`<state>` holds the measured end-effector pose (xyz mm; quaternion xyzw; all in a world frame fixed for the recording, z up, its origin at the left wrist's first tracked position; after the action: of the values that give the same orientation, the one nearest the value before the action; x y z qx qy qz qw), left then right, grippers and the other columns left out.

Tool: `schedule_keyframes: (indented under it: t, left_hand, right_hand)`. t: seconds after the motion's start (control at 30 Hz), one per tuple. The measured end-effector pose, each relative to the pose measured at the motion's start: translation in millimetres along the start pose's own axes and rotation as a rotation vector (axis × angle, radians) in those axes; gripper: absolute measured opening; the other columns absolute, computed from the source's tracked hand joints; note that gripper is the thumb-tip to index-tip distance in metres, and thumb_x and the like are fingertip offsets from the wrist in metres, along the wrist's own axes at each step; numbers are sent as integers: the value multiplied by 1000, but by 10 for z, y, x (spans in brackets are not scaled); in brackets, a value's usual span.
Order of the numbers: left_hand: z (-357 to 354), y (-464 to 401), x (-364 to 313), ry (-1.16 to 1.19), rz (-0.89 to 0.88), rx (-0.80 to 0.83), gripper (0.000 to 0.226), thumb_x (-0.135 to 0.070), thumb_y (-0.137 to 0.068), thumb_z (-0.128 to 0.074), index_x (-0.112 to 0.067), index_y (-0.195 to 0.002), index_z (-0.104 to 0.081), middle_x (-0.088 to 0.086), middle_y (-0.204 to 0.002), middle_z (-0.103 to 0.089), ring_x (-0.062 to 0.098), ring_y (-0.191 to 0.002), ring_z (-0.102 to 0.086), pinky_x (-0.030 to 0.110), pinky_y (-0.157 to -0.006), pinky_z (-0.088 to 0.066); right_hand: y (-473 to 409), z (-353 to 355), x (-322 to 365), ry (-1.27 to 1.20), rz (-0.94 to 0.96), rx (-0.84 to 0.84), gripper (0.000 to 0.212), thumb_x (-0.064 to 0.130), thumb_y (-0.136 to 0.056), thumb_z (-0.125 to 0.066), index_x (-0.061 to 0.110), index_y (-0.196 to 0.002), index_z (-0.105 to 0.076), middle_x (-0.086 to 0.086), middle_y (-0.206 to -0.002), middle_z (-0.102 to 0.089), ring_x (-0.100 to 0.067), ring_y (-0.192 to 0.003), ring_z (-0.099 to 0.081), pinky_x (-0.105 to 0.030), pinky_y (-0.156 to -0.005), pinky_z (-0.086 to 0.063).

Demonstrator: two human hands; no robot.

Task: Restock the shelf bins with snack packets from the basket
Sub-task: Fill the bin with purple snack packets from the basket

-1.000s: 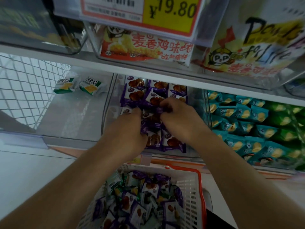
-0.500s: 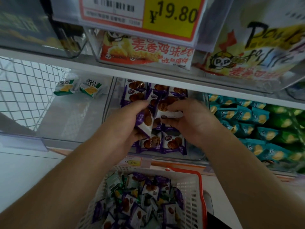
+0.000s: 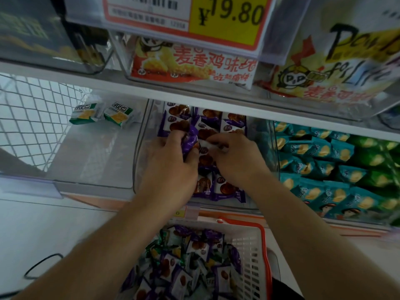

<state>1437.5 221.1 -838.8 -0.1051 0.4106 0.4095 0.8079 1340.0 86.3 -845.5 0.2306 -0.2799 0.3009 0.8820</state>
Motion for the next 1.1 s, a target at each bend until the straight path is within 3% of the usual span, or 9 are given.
schedule_keyframes:
  t: [0.17,0.3,0.37,0.57,0.7,0.93,1.0,1.07,1.1]
  left_hand:
    - [114,-12,12,132,48,-52,15,-40,-103,-55,-29,-113,-57,-3,-103,-63,8,-78,-60,22,-55,-40]
    - [156,32,-23,275,99,-56,4,-33,-102,-59,-31,-102,-55,-8,-87,-63,4,-69,-62,20,-52,-47]
    - [162,51,-51,323,108,-71,5,-33,-100,-62,-28,-98,-61,-7,-84,-66,6,-72,-64,28,-57,-50]
    - [77,56,20,678,285,-9,11,-23,-93,-73,-24,-83,-78,-1,-82,-79,17,-79,-77,35,-70,-61]
    - [53,73,80,751,337,-6,16,-20,-94,-71,-27,-83,-79,0,-87,-80,14,-84,-77,37,-82,-61]
    - [52,188,119,626,427,87,32,-37,-83,-65,-8,-94,-75,26,-100,-73,41,-99,-72,61,-96,-55]
    - [52,249,105,553,390,144,29,-34,-78,-65,-8,-89,-71,27,-94,-70,39,-93,-72,48,-94,-58]
    - [59,287,78,453,295,162,8,-24,-90,-63,-17,-94,-65,13,-86,-69,14,-73,-70,14,-66,-56]
    - [79,299,33,367,232,164,10,-19,-96,-58,-25,-102,-62,2,-92,-68,3,-68,-65,12,-53,-50]
  right_hand:
    - [29,-20,-21,81,50,-54,47,12,-99,-65,28,-143,-60,-4,-139,-59,-18,-121,-62,-15,-90,-45]
    - [99,7,87,262,101,-97,67,0,-83,-73,21,-145,-56,-9,-141,-50,-27,-117,-62,-33,-95,-57]
    - [150,70,149,322,87,-153,63,3,-79,-72,19,-139,-57,-8,-137,-50,-30,-114,-61,-45,-87,-60]
    - [149,-13,234,-201,95,78,48,30,-87,-77,30,-127,-51,10,-120,-57,-9,-106,-60,-24,-80,-54]
    - [133,-87,273,15,268,-10,45,47,-85,-79,35,-125,-60,10,-116,-59,-9,-102,-59,-25,-85,-54]
    - [51,-190,345,32,359,-102,26,31,-88,-79,25,-111,-68,8,-103,-65,-7,-95,-62,-23,-79,-56]
    - [32,-245,374,52,387,-135,27,22,-87,-78,21,-112,-69,5,-108,-65,-9,-100,-61,-22,-85,-55]
    - [9,-325,379,64,407,-118,35,14,-88,-77,19,-122,-70,2,-118,-66,-10,-107,-61,-21,-93,-52]
    - [15,-359,390,58,426,-93,40,11,-88,-77,18,-126,-69,1,-122,-66,-11,-109,-62,-21,-96,-52]
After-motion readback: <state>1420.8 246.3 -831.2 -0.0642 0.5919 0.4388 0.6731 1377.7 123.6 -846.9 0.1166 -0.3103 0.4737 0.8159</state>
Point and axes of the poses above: each hand's wrist, its own y-axis away from the middle knuckle, its own z-axis out of the back of the hand, x = y × z, the point moved 6 cm from there along -y, towards the middle knuckle
